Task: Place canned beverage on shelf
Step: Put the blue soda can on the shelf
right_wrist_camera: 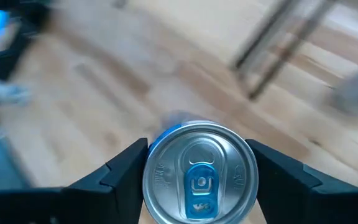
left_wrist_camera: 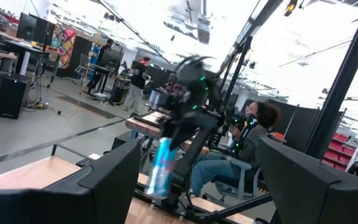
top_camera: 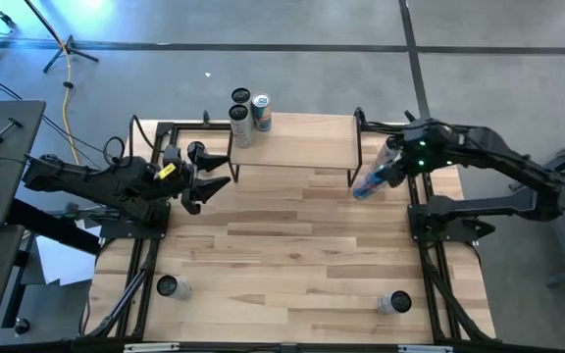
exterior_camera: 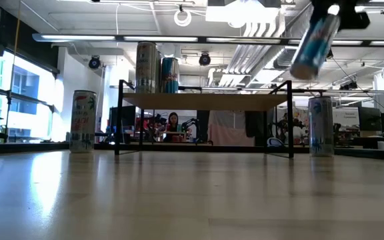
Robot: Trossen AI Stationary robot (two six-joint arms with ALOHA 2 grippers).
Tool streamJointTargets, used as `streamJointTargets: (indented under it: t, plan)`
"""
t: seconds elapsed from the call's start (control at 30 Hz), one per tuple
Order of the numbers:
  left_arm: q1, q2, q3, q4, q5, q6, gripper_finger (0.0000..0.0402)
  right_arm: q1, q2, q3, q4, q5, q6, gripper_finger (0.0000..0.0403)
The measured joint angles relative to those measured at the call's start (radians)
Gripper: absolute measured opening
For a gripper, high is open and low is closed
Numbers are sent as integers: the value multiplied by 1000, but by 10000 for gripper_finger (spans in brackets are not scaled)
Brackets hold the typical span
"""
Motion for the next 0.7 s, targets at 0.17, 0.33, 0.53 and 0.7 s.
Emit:
streamJointTargets:
  t: [0.17,0.33,0.53,0.7]
  plan:
    - [0,2,0,-1,0,0,296,137,6,59,121,38,1,230]
    - [0,1,0,-1,0,0,296,242,6,-32,402,210,-16,231]
    - [0,5,0,0,-3,-1,296,314,12,-216,890,264,-25,231]
    - [0,15,-2,2,-5,-3,296,383,43,-324,1260,262,-84,231]
